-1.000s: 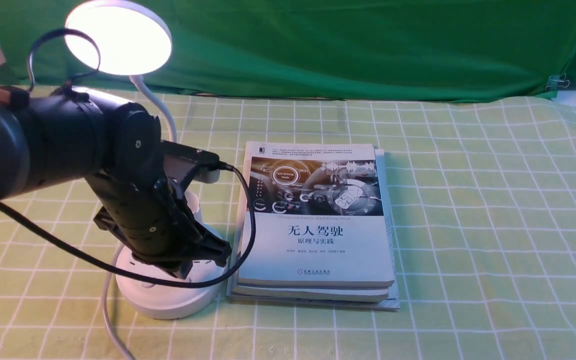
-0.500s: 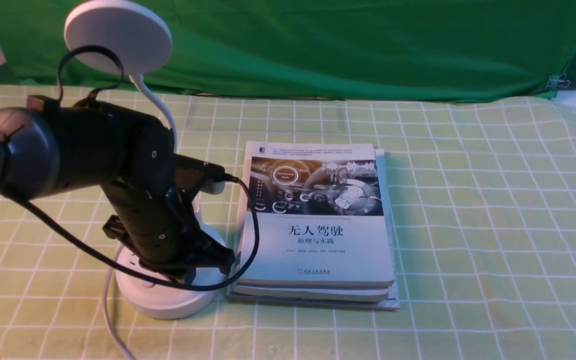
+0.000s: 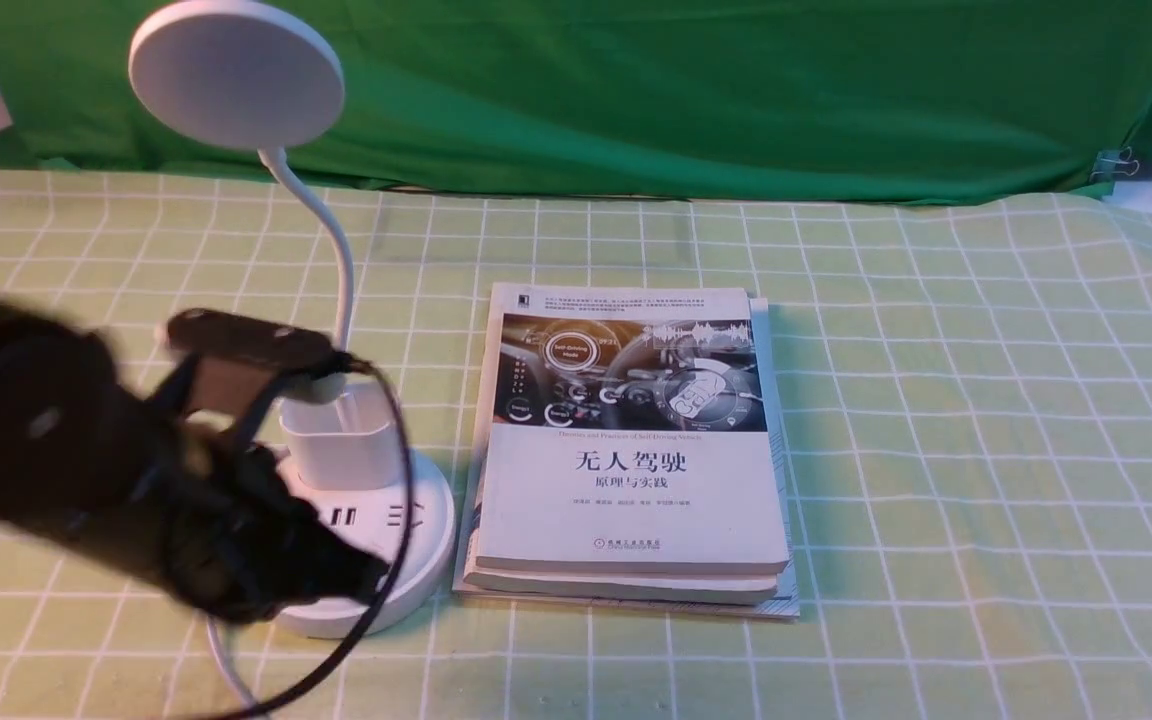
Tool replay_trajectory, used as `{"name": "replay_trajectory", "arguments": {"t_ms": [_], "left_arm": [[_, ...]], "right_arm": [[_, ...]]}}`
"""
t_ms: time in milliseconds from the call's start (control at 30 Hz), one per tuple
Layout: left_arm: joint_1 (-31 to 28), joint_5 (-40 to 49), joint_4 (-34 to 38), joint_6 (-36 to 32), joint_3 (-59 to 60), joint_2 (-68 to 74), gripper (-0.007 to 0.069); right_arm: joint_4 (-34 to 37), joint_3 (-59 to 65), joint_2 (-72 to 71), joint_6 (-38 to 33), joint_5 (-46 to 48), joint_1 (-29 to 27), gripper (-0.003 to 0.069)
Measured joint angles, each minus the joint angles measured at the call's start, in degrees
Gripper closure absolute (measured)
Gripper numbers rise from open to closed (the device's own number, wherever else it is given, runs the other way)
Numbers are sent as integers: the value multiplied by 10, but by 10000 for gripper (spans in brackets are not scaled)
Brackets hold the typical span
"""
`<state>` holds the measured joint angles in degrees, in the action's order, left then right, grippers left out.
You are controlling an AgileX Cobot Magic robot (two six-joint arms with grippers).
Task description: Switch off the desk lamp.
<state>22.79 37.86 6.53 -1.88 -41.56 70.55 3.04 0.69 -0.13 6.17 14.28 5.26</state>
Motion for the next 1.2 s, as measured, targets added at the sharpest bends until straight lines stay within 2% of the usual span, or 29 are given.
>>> {"name": "replay_trajectory", "arguments": {"t_ms": [200,233,300,433,633,800,1033,1200], "left_arm": [[0,-210,14,7,165,-222,624],[0,-217,14,7,165,-229,624],[0,-299,16,14,227,-308,624],[0,-386,17,19,297,-394,624],[0,-442,17,19,357,-447,624],[0,-449,17,12,363,-447,624],[-7,-465,17,-39,374,-464,624],[-104,-475,17,-52,401,-542,624]], "right_arm": [[0,0,0,0,0,0,421],[0,0,0,0,0,0,421],[0,0,0,0,0,0,421],[0,0,0,0,0,0,421],[0,0,0,0,0,0,421],[0,0,0,0,1,0,421],[0,0,0,0,0,0,421],[0,0,0,1,0,0,421]]}}
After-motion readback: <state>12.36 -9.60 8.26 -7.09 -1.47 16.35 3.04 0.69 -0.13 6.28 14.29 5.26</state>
